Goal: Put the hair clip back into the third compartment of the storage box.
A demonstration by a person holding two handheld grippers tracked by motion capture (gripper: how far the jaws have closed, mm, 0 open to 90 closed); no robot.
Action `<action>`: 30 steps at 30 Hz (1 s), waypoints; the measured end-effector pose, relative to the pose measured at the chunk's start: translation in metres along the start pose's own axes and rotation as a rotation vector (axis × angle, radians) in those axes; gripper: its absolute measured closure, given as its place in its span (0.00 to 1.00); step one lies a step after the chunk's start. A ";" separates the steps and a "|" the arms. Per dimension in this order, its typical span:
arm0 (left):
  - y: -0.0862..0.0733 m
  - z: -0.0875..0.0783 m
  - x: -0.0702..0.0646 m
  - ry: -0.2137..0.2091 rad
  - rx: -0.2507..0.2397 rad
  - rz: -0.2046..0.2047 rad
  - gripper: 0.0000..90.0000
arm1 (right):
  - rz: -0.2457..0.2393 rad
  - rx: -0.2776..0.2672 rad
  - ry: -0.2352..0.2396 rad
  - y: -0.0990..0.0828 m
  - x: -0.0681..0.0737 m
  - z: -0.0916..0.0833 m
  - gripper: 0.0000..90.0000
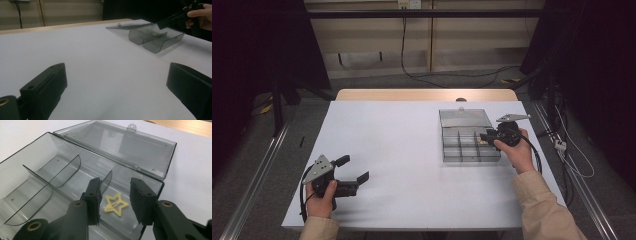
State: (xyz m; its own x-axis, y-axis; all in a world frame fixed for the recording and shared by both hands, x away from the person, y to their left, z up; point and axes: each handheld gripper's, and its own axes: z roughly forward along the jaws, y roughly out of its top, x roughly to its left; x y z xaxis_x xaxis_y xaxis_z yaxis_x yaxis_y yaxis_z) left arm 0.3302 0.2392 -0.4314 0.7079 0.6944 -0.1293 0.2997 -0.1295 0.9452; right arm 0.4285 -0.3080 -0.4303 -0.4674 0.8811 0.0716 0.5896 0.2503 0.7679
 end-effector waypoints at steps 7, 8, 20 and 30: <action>0.000 0.000 0.000 0.001 -0.001 0.003 0.03 | 0.017 -0.017 0.023 0.001 0.004 -0.007 0.54; 0.000 0.000 0.000 0.002 -0.001 0.002 0.03 | 0.020 -0.020 0.029 0.002 0.006 -0.009 0.51; 0.000 0.001 -0.001 -0.002 0.001 0.002 0.03 | 0.017 -0.074 0.085 0.001 0.031 -0.031 0.22; 0.000 0.002 -0.002 -0.001 0.002 0.001 0.03 | -0.002 -0.104 0.095 -0.014 0.044 -0.049 0.19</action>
State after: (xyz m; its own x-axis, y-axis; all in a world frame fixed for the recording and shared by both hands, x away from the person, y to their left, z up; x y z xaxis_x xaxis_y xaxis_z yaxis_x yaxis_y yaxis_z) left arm 0.3300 0.2364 -0.4314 0.7091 0.6933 -0.1284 0.3001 -0.1321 0.9447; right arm 0.3677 -0.2925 -0.4067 -0.5315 0.8376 0.1261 0.5195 0.2047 0.8296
